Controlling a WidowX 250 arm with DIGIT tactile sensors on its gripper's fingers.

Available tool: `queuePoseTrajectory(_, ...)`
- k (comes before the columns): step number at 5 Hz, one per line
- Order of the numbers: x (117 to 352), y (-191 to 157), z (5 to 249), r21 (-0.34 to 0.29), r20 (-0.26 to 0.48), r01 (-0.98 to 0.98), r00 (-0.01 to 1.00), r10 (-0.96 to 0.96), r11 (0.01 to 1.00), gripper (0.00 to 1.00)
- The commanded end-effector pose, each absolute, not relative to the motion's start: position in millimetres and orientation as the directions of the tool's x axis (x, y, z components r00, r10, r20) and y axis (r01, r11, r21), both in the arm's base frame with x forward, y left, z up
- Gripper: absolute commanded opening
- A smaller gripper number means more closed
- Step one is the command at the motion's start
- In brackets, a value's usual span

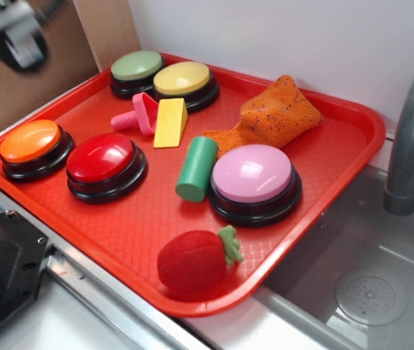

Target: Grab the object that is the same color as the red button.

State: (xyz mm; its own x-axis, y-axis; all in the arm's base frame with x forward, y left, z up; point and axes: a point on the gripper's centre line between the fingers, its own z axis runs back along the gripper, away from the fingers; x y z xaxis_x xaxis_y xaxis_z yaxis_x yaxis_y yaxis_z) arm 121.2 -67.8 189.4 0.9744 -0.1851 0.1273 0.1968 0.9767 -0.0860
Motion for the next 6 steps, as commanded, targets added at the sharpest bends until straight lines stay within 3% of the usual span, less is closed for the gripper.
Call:
queuePoseTrajectory(1,131,-133,121,-0.163,0.161,0.363,0.927,-0.338,0.917,1.0)
queuePoseTrajectory(2,135,-154,88,-0.185,0.149,0.386,0.92,-0.362,0.904,1.0)
queuePoseTrajectory(4,133,-168,46,-0.197,0.108,0.354,0.935,-0.339,0.914,1.0)
queuePoseTrajectory(5,133,-165,32,-0.184,0.067,0.269,0.963,-0.261,0.945,0.0)
queuePoseTrajectory(6,137,-165,27,-0.185,0.057,0.256,0.967,-0.25,0.949,0.0)
